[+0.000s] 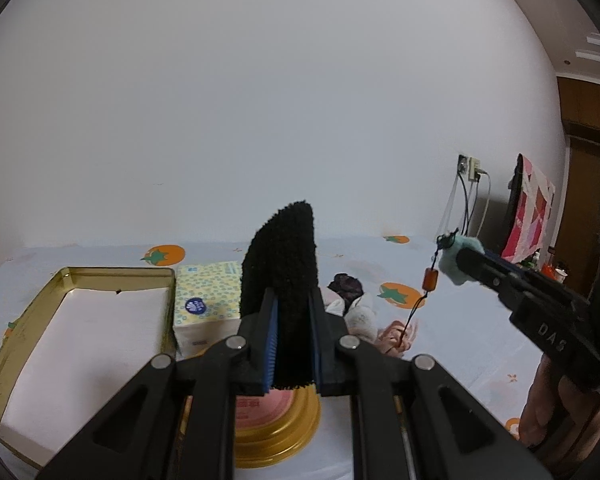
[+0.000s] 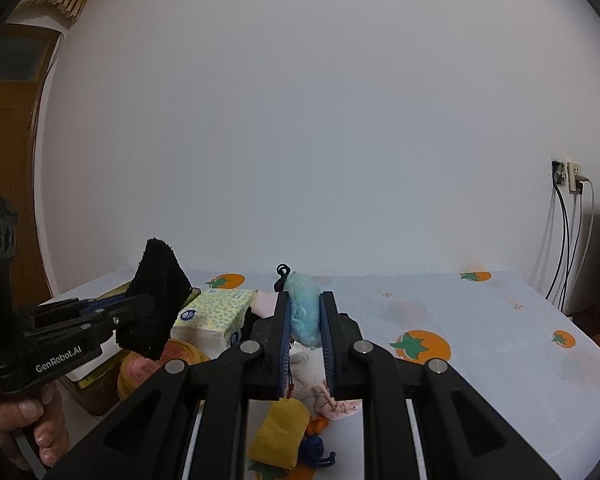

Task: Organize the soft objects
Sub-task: 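Carry the black sock with left tool while right carries pom-pom toward tray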

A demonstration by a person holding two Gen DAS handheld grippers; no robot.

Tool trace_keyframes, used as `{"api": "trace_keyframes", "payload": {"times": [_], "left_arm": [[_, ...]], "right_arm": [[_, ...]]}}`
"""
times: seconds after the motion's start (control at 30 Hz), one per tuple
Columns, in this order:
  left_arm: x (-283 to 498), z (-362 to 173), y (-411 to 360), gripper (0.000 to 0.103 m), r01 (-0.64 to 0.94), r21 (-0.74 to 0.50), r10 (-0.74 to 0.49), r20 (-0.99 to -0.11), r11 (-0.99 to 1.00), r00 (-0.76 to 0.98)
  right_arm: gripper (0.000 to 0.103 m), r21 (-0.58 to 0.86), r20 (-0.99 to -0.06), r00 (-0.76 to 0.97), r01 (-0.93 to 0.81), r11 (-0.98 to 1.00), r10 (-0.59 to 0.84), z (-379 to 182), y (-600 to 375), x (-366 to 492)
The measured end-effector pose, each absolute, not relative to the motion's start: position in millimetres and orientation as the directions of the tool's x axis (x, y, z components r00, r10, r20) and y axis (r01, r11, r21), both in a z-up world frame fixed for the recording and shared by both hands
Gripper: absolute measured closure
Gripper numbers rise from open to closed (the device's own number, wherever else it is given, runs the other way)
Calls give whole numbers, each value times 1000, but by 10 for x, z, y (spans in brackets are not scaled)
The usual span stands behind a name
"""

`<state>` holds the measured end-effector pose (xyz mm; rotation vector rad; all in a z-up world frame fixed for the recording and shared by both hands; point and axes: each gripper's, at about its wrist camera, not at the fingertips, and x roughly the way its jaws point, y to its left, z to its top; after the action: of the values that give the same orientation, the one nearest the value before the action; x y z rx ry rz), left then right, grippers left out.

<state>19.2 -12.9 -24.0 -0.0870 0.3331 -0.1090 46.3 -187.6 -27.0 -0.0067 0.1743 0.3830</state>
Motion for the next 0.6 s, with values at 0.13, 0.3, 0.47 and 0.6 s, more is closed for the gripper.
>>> {"api": "trace_keyframes", "payload": {"times": [0.13,0.3,0.47,0.6], "left_arm": [[206,-259,-88,91,73,-106,-104,-334,992,937],[243,-286,-32,91,54,-108,-89,-353,993,931],[297,-324,43,91,24,-111,-64,-379,994,923],[317,-331,95,91,13,-116,-57,-387,993,920]], "right_arm": [[88,24,-175,910,-379,925,377,-288,-1856,529],[88,14,-188,905,-387,922,382,-323,-1789,605],[88,9,-200,901,-392,920,386,-341,-1719,723],[88,3,-205,897,-400,917,392,-330,-1679,787]]}}
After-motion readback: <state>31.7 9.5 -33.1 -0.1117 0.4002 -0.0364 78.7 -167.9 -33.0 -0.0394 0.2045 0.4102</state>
